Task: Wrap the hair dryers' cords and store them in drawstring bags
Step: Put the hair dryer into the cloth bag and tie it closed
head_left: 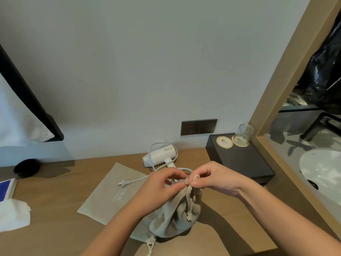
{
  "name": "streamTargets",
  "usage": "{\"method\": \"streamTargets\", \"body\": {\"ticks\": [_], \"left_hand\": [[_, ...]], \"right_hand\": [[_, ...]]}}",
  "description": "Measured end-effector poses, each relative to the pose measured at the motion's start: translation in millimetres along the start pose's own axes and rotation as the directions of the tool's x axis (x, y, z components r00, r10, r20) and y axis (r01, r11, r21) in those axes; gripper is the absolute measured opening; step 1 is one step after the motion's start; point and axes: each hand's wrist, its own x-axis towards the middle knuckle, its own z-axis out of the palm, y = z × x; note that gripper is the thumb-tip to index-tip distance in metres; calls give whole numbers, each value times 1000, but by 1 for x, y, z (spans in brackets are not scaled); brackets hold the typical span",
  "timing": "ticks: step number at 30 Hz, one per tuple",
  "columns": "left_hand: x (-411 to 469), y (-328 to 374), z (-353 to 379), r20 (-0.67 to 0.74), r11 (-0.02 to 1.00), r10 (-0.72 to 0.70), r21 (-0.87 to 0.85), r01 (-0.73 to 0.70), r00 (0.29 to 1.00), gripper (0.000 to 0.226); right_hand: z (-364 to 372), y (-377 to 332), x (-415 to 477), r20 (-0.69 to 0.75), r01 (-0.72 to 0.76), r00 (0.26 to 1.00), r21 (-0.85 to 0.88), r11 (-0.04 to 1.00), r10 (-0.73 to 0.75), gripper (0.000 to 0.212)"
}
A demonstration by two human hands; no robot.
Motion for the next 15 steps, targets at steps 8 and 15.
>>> {"method": "streamTargets", "body": {"ticks": [8, 15], "left_hand": [[8, 1, 7, 109, 996, -43, -67, 51, 993, 15], [9, -5, 16, 45, 994, -110, -5, 111, 993, 5]], "right_hand": [[5, 8, -3, -118, 48, 992, -56, 997, -54, 21], [18, 18, -2, -354, 94, 903, -391, 916, -243, 20]]}}
